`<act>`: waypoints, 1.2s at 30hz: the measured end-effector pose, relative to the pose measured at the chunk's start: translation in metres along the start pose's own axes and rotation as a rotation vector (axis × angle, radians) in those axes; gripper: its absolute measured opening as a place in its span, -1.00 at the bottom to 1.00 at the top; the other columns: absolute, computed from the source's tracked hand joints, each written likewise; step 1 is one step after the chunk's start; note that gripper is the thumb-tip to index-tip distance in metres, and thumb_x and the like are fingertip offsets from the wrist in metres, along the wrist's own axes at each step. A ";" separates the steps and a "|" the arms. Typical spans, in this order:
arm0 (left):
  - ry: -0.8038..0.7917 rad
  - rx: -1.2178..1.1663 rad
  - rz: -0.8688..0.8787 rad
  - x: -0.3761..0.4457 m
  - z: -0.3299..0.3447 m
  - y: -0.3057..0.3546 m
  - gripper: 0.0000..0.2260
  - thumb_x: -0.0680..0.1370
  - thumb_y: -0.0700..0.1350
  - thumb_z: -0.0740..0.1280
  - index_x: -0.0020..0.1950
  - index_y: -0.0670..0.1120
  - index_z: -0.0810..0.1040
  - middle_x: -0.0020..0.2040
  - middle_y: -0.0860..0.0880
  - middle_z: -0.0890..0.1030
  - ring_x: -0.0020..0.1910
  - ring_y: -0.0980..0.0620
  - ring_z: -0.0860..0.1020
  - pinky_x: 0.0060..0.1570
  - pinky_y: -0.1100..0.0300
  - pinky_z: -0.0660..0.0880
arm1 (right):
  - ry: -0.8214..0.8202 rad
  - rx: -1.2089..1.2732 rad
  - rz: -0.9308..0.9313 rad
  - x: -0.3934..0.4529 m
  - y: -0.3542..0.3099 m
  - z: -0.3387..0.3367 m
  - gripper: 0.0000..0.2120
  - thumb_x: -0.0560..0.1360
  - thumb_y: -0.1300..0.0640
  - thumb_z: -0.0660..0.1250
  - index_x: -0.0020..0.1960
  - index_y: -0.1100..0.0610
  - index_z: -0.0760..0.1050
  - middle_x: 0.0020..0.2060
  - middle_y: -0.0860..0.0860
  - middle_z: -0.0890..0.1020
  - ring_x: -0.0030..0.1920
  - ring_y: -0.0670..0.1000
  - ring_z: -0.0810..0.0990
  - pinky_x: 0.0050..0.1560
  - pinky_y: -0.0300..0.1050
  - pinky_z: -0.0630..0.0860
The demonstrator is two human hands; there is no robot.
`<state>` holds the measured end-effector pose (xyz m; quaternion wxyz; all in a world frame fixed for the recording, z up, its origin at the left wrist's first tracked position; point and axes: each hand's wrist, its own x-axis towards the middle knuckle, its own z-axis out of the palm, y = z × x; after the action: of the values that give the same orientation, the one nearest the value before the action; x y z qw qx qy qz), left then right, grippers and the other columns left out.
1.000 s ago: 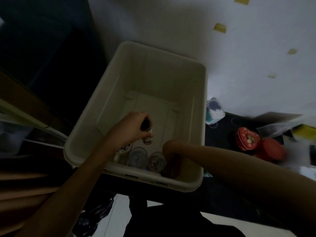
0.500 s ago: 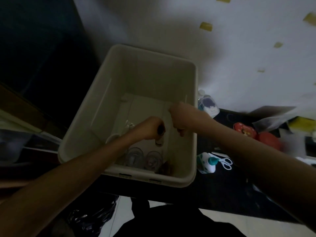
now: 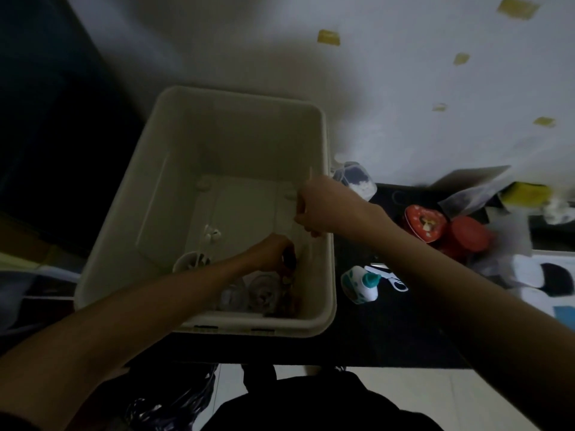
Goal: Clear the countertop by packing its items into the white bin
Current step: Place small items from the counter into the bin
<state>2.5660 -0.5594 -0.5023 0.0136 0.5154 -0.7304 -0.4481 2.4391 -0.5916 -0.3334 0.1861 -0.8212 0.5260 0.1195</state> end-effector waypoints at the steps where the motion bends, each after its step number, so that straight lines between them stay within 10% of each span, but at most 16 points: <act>1: 0.003 -0.004 0.009 0.001 0.000 -0.002 -0.73 0.33 -0.12 0.60 -0.05 -0.20 0.68 -0.04 -0.09 0.70 -0.09 0.02 0.64 -0.23 0.46 0.42 | 0.008 0.008 -0.005 -0.001 0.002 0.001 -0.89 0.54 0.17 0.33 0.03 0.19 0.57 -0.25 0.04 0.66 -0.26 -0.02 0.68 -0.11 -0.01 0.67; 9: 0.012 0.026 0.067 0.001 0.012 -0.011 -0.75 0.30 -0.11 0.59 -0.13 -0.15 0.62 -0.16 -0.02 0.66 -0.22 0.08 0.60 -0.19 0.15 0.55 | 0.000 0.017 -0.005 -0.002 0.004 0.000 -0.87 0.52 0.18 0.34 0.02 0.21 0.58 -0.25 0.06 0.68 -0.25 0.01 0.69 -0.14 0.00 0.68; 18: 0.036 0.021 0.074 0.006 0.013 -0.017 -0.70 0.30 -0.09 0.61 -0.09 -0.17 0.62 -0.17 0.04 0.60 -0.30 0.27 0.48 -0.27 0.46 0.38 | -0.018 0.061 -0.014 -0.002 0.005 -0.001 -0.84 0.53 0.09 0.36 -0.01 0.19 0.58 -0.29 0.02 0.68 -0.30 -0.08 0.68 -0.14 -0.07 0.68; 36: -0.174 -0.075 0.029 0.001 -0.007 -0.019 -0.68 0.38 -0.04 0.57 0.04 -0.13 0.63 -0.02 -0.01 0.68 -0.05 -0.01 0.66 0.02 0.06 0.60 | -0.034 0.039 -0.040 -0.002 0.006 -0.003 -0.77 0.54 0.00 0.35 -0.10 0.17 0.62 -0.37 -0.01 0.69 -0.36 -0.14 0.67 -0.09 -0.09 0.67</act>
<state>2.5831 -0.5658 -0.5115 -0.0242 0.4630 -0.7188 -0.5181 2.4329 -0.5936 -0.3314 0.2133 -0.8256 0.5087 0.1192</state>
